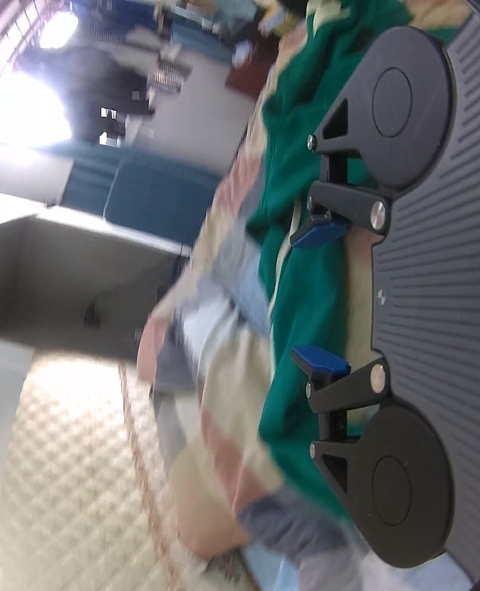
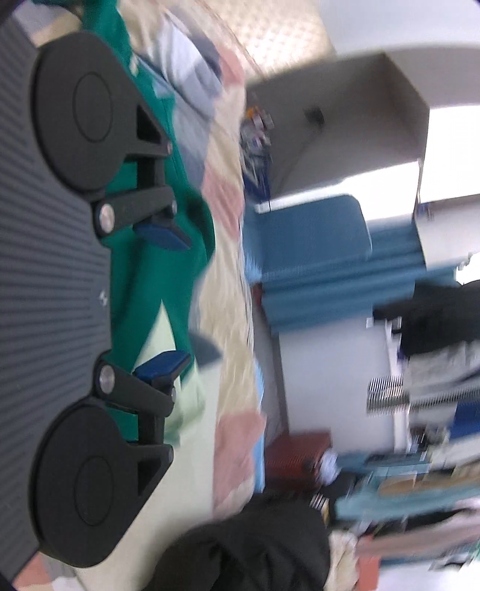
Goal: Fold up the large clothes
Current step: 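Release the sweatshirt with both grippers, spreading it flat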
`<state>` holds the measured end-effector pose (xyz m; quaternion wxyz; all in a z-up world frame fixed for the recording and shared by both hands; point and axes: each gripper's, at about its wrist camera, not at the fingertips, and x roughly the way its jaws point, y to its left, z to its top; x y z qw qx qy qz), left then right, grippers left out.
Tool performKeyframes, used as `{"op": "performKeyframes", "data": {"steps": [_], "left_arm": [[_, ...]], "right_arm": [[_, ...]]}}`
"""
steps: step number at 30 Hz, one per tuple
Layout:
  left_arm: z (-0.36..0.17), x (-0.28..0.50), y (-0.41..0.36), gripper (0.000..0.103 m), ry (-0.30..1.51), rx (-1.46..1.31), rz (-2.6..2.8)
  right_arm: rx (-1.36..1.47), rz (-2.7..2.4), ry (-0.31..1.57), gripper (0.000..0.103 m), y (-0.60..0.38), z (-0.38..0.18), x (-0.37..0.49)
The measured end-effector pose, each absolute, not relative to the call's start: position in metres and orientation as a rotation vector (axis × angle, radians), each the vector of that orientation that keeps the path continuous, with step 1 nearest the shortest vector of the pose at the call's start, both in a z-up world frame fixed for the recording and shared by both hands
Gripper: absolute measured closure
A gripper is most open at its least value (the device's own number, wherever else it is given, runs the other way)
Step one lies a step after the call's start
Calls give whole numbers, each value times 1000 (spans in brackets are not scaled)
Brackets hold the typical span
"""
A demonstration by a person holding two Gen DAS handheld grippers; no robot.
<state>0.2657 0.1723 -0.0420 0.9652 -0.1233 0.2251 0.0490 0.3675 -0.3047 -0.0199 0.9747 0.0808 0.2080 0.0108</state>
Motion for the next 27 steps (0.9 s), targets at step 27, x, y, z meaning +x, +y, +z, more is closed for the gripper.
{"op": "performKeyframes", "data": {"steps": [27], "left_arm": [[-126,274,93,40,541,-205,-126]], "right_arm": [[99,376,591,19,-112,-118,343]]}}
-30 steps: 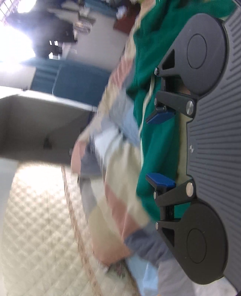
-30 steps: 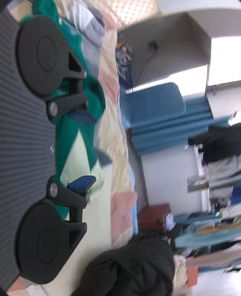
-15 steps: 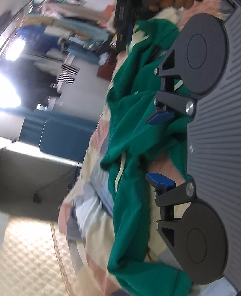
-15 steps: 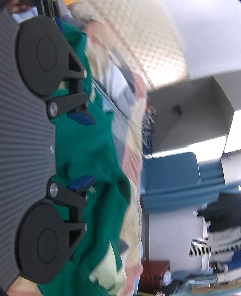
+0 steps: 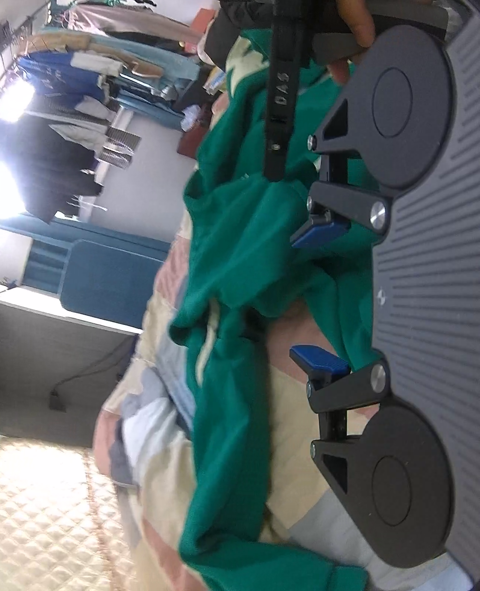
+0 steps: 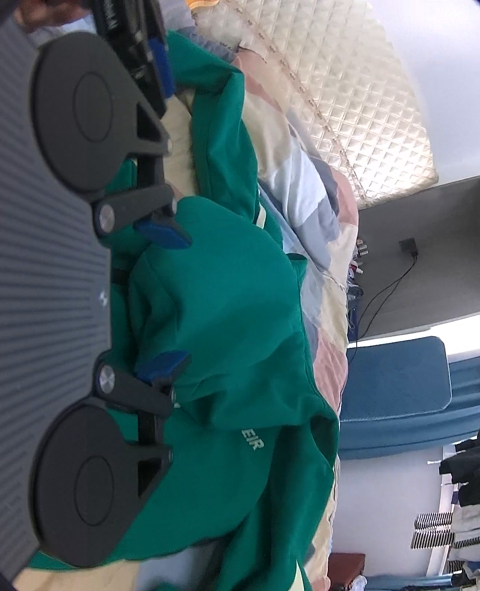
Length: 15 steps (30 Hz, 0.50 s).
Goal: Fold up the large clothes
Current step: 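Release the sweatshirt with both grippers, spreading it flat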
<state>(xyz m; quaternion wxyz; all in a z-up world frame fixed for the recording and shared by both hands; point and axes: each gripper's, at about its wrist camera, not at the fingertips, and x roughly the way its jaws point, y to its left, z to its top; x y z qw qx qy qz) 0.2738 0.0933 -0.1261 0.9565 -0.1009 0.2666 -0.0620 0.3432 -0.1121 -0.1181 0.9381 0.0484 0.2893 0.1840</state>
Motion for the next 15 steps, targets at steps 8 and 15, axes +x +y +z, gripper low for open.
{"op": "performKeyframes", "data": {"steps": [8,15], "left_arm": [[-153,292,112,40,572,-248,-80],[-168,303,125,40,590,-312,-41]], "right_arm": [[58,375,638,13,-89,-153,383],[-21,339,646,16,-70,-175,416]]}}
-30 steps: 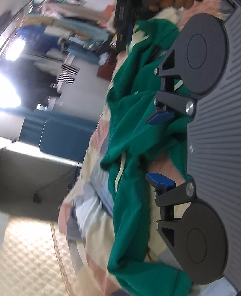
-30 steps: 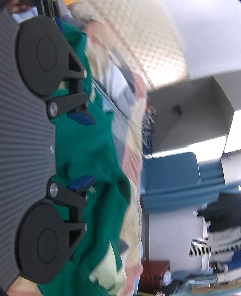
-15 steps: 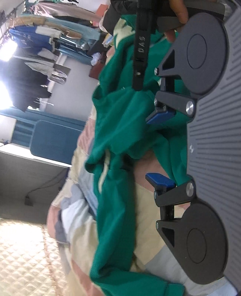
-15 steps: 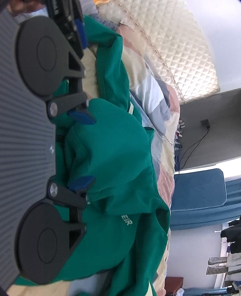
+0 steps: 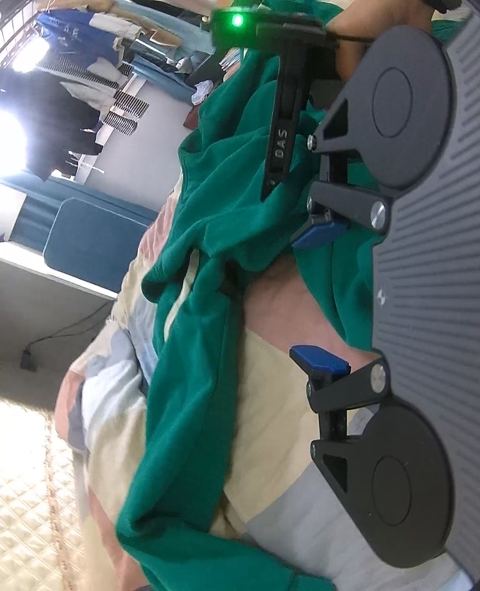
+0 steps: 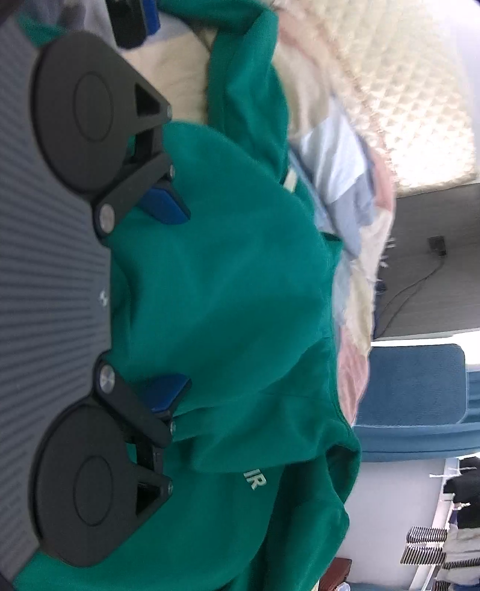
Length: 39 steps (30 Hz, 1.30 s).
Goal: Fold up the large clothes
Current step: 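Grasp a hoodie edge with the right gripper and lift it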
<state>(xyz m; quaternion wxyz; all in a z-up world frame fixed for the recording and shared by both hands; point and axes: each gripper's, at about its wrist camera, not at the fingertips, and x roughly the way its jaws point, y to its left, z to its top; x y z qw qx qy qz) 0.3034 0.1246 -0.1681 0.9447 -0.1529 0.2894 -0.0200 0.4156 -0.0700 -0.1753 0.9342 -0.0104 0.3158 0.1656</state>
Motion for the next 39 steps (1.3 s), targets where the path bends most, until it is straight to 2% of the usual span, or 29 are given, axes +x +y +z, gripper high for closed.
{"op": "performKeyframes", "data": {"steps": [1,2,3,4,5,6,7,13,19,24,30,39], "left_arm": [[-170,306,125,40,592,-316,-39],[-171,307,125,40,595,-320,-40],[-172,308,126,40,597,-324,-41],[-173,310,127,40,598,-326,-40],[-174,311,127,40,598,-328,-39],[-175,313,128,40,598,-330,-37],[-176,315,129,40,600,-331,-33],[-185,331,135,39,608,-316,-37],[-189,364,145,39,603,-328,-57],[-195,385,159,39,602,-380,-79],[-206,415,163,39,593,-373,-92],[-230,448,172,40,636,-425,-118]], "right_arm": [[-26,345,680,29,-68,-179,421],[-35,346,711,34,-65,-183,424],[-42,346,737,45,-63,-185,427],[-38,361,754,59,-62,-186,427],[-39,375,769,64,-59,-186,427],[-46,374,777,79,-57,-184,426],[-50,377,783,83,-56,-181,425],[-131,366,755,85,-52,-122,464],[-186,245,525,86,-41,-15,567],[-232,129,404,86,-21,26,666],[-333,69,306,87,9,3,755],[-267,14,440,86,-20,-129,836]]}}
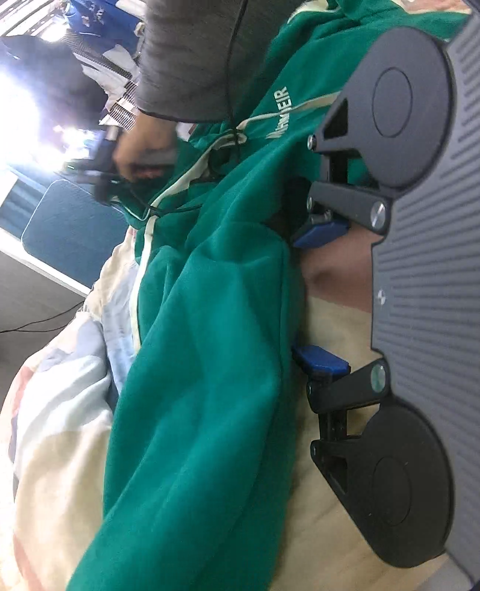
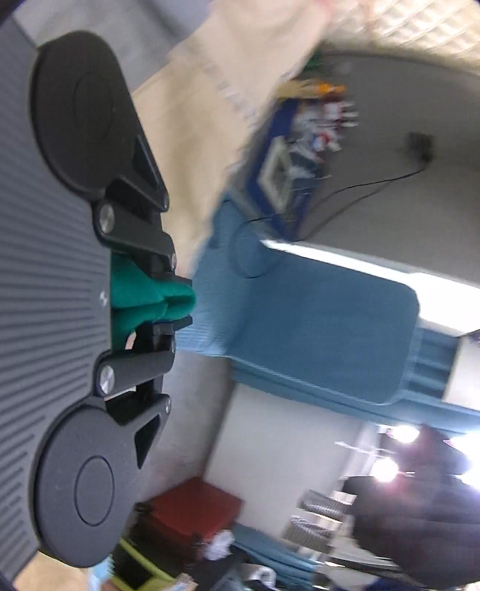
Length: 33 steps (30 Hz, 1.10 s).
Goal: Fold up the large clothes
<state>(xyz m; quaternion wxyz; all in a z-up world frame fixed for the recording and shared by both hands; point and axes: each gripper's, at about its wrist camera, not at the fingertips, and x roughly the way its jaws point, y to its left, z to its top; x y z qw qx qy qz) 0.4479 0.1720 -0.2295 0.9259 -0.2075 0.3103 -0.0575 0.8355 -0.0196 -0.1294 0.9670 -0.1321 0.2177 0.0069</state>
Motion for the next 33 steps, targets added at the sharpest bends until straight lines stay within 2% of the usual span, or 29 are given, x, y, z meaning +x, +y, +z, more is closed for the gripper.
{"op": "performKeyframes", "data": {"steps": [6,8,9,10,12,22,33], "left_arm": [[-228,456,170,40,644,-449,-118],[-226,458,168,40,647,-436,-114],[-226,459,168,40,649,-436,-113],[-225,460,168,40,652,-432,-111],[-221,460,166,40,650,-412,-94],[-178,413,155,40,584,-348,-87],[-116,295,111,40,452,-269,-106]], "right_arm": [[-107,11,471,84,-46,-162,837],[-86,12,461,78,-49,-160,833],[-78,10,467,66,-50,-157,829],[-64,19,473,46,-51,-154,826],[-49,78,474,29,-55,-149,819],[-17,178,488,29,-69,-106,699],[41,248,492,29,-111,-37,487]]}}
